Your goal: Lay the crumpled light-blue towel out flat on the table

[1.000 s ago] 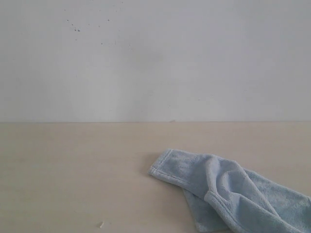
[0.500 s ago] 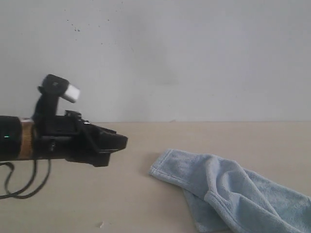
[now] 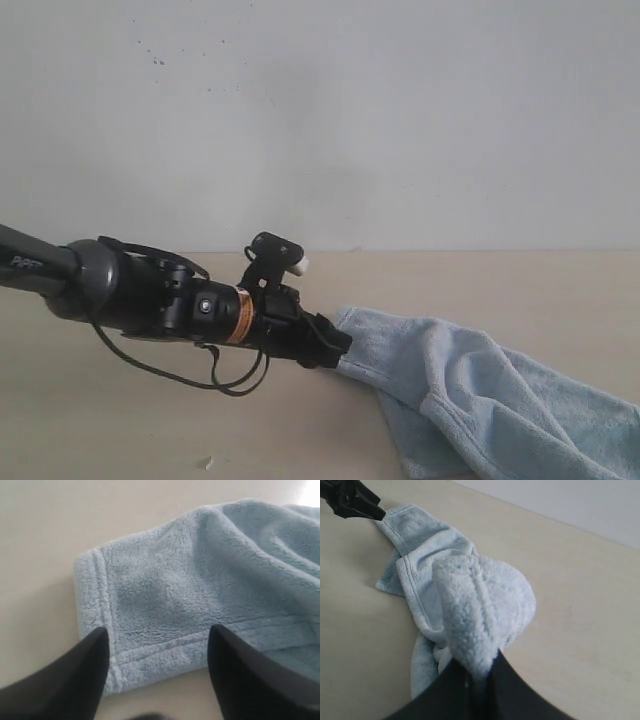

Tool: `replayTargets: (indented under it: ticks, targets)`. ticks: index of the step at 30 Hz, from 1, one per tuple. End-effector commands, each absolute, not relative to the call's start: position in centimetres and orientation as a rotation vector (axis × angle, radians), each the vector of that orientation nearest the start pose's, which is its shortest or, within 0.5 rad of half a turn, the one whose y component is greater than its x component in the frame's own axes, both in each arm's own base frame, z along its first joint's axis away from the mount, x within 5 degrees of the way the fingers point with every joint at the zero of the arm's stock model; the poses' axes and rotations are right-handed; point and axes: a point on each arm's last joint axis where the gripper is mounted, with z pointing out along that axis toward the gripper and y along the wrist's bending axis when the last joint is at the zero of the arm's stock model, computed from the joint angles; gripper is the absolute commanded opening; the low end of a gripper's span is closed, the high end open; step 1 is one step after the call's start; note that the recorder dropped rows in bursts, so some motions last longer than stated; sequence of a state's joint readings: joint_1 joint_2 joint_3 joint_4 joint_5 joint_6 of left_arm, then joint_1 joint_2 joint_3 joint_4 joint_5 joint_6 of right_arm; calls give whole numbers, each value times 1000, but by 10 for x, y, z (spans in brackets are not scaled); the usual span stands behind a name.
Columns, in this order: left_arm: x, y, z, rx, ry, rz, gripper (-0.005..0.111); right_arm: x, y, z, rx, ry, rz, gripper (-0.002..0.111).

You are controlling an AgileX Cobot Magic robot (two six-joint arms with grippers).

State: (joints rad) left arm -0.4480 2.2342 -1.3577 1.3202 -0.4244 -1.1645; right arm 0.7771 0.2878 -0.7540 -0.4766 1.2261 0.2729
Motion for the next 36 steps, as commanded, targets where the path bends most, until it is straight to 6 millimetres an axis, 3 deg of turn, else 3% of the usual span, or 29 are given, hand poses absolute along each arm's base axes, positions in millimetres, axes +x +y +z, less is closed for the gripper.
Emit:
replayTargets:
  ticks: [1,15,18,22,26,29,36]
  targets:
    - [411,-236,96,849,2106,-564,56,33,-23,346,-462,2048,34,0]
    - [415,-249,60,879,2174,-438,52,43,-15,348,-485,2047,-2,0]
    - [413,-253,52,890,2190,-416,39,45,-12,348,-492,2058,-10,0]
    - [410,-256,44,917,2205,-371,5,46,-12,348,-493,2058,-13,0]
    - [410,-255,42,939,2204,-353,4,46,-13,348,-492,2059,-16,0]
    - [414,-252,58,858,2212,-318,4,46,-13,348,-492,2059,-16,0]
    - [409,-236,144,772,2102,-186,4,47,-18,349,-475,2050,-103,0]
